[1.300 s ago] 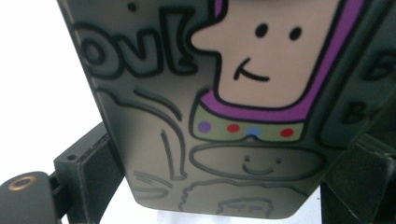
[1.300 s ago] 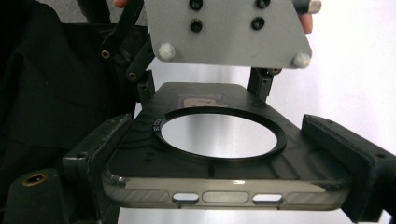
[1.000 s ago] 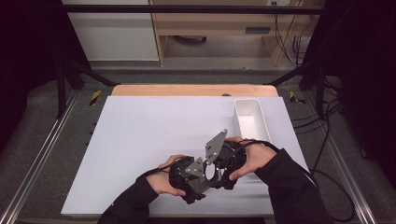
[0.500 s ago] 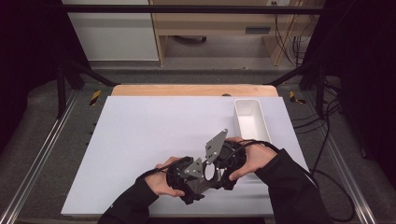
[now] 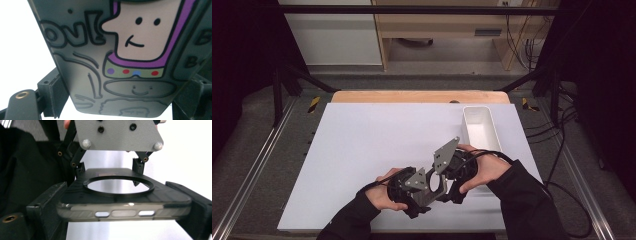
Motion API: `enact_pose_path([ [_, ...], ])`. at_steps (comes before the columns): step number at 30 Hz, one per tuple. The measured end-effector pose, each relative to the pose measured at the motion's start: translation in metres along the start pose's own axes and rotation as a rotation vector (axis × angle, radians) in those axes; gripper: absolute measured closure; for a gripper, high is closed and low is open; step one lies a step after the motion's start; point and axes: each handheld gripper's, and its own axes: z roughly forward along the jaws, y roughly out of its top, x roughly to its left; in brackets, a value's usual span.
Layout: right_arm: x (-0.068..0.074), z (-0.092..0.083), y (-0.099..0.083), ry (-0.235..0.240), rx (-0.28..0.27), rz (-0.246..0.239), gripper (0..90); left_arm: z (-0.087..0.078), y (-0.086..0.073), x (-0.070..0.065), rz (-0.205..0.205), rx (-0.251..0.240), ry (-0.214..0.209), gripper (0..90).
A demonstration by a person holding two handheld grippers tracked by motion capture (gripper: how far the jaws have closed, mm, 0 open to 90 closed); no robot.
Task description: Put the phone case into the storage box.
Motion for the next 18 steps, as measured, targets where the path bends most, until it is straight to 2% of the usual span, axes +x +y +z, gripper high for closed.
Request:
enact_pose_path([
  [3,0.002,-0.004,-0.002,-0.037,-0.054,-0.001,4.5,-0.003,-0.001,0.002,-0.015,-0.026,-0.001,11.5],
  [5,0.002,-0.008,-0.004,-0.040,-0.116,0.014,3.1,-0.005,-0.001,0.002,-0.020,-0.039,-0.002,11.5],
  [7,0.002,-0.014,-0.008,-0.064,-0.170,0.030,2.4,-0.006,-0.002,0.004,-0.026,-0.054,-0.003,11.5],
  [14,0.003,-0.023,-0.027,-0.135,-0.322,0.092,1.6,-0.009,-0.005,0.005,-0.058,-0.117,-0.006,11.4],
  [18,0.004,-0.025,-0.036,-0.150,-0.362,0.116,1.7,-0.009,-0.008,0.007,-0.075,-0.160,0.003,11.4],
])
